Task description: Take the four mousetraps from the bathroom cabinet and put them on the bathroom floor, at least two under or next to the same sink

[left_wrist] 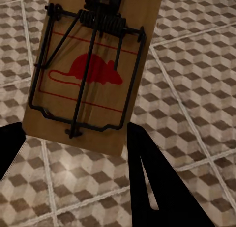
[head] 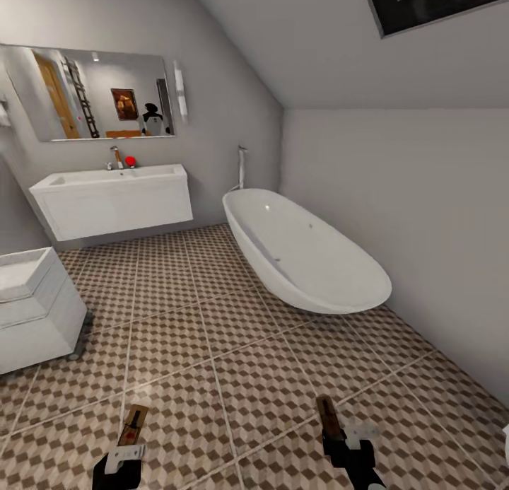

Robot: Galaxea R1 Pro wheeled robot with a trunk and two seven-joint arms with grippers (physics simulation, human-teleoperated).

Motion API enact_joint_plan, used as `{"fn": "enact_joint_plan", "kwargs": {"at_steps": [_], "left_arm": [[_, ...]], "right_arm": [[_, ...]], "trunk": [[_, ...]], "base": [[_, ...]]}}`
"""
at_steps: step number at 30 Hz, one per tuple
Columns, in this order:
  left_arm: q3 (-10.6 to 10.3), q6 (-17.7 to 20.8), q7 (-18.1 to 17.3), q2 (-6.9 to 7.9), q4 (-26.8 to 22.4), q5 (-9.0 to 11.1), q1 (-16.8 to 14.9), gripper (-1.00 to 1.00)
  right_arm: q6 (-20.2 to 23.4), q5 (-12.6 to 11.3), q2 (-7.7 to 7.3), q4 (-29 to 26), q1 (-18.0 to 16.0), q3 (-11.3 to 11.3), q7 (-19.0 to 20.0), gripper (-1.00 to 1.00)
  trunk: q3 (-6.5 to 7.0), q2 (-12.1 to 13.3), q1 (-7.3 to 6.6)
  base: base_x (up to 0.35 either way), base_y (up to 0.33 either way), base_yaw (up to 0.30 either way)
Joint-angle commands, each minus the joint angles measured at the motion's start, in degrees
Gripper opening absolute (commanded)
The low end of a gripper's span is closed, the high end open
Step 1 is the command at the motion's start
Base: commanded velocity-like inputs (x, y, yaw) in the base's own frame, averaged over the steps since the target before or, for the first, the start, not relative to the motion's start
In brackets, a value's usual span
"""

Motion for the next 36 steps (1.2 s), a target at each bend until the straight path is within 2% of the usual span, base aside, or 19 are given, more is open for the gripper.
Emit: {"fn": "enact_joint_plan", "kwargs": {"at_steps": [1, 36], "left_arm": [[-0.3, -0.1, -0.2, -0.04, 0.2, 0.4, -0.1, -1.0], [-0.3, -0.1, -0.2, -0.04, 0.2, 0.4, -0.1, -1.0]], "right_arm": [[-0.2, 0.5, 0.05, 0.0, 0.0, -0.3, -0.3, -1.0], [-0.2, 0.5, 0.05, 0.0, 0.0, -0.3, -0.3, -1.0]], "trunk": [[-0.05, 0.0, 0.02], [-0.05, 0.0, 0.02]], "base": [[0.226, 0.0, 0.288], [0.226, 0.0, 0.288]]}}
